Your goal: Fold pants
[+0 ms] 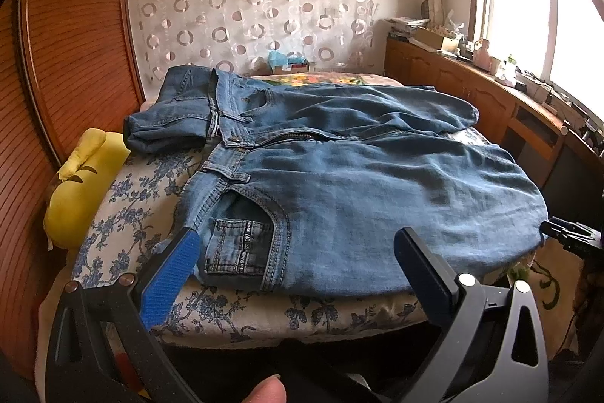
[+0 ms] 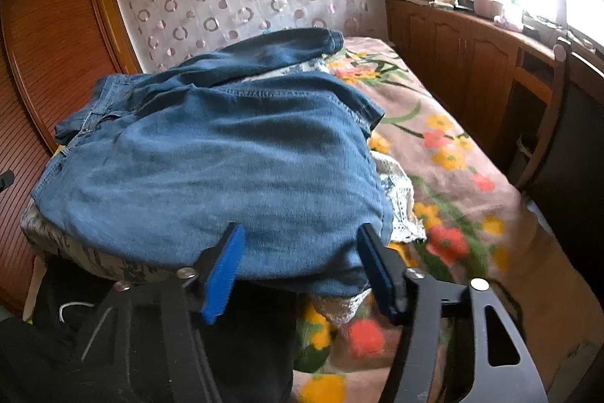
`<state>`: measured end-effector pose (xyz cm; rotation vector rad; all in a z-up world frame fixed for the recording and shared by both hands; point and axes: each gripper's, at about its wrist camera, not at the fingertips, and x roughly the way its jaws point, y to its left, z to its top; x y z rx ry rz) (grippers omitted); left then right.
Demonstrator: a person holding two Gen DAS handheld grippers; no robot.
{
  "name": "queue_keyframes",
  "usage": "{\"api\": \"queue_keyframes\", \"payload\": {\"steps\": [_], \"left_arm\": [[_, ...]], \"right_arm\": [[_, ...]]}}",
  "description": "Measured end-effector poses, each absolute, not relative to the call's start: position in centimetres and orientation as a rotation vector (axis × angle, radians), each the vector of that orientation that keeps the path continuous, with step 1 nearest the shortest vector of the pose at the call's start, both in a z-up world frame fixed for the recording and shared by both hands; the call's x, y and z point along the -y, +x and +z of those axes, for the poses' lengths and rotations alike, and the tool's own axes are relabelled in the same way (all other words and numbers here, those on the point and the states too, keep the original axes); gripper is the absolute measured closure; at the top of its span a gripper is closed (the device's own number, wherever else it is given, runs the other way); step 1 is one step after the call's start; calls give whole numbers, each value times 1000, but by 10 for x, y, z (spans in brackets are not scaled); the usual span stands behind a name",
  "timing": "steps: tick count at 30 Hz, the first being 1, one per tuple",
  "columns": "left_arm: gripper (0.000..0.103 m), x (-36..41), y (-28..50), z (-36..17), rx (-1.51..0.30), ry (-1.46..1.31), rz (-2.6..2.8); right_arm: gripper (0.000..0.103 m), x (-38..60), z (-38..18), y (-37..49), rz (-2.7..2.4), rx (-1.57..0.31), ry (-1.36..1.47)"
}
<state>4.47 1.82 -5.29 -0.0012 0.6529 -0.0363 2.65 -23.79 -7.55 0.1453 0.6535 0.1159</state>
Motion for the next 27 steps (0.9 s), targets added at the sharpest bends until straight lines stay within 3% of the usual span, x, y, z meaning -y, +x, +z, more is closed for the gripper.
{"api": "queue_keyframes", "payload": {"steps": [5, 11, 13, 14, 19, 27], "left_arm": [[0, -21, 44, -54, -653, -7, -32], [0, -22, 45, -56, -655, -7, -28], [0, -24, 45, -57, -656, -12, -26], [0, -26, 45, -58, -658, -14, -22], [0, -35, 48, -63, -666, -22, -5], [0, -70, 57, -74, -679, -41, 57]], "right_arm": [[56, 247, -70, 22, 142, -657, 160], [77, 248, -68, 18, 154, -652, 144], [93, 250, -68, 19, 152, -647, 133], [96, 251, -68, 18, 150, -644, 127], [102, 254, -75, 28, 153, -633, 98], [102, 248, -48, 27, 162, -530, 66]]}}
